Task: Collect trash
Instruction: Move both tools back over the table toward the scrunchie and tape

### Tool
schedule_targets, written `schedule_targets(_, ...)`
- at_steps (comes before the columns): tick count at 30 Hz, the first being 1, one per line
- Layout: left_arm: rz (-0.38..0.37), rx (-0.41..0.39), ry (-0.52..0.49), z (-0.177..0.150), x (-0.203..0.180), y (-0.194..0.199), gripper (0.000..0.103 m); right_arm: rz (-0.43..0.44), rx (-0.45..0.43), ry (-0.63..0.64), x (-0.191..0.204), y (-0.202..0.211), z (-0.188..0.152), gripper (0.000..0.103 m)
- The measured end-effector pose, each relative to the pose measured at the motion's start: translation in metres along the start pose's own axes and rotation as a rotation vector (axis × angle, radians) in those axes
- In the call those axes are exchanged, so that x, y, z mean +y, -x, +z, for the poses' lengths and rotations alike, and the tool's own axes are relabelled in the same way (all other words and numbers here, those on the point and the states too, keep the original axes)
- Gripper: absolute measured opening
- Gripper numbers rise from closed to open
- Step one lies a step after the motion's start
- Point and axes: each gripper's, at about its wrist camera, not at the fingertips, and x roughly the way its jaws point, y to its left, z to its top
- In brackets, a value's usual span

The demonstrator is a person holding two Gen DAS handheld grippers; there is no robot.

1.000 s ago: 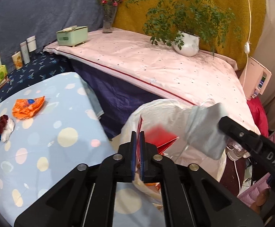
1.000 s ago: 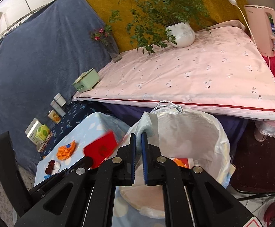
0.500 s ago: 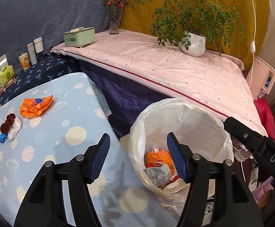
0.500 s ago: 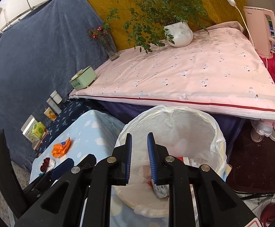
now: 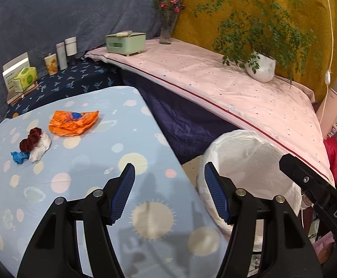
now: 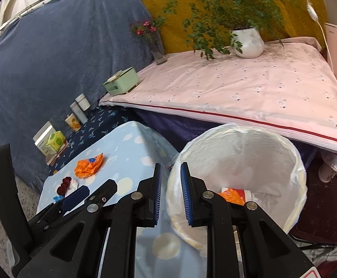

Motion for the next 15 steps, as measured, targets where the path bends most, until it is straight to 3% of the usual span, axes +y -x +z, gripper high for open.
schedule_targets(15, 0.097, -0.018, 0.131, -0.002, 0.098, 0.011, 0.059, 0.051, 0.061, 0.13, 0.079, -0.026, -0.017, 0.022)
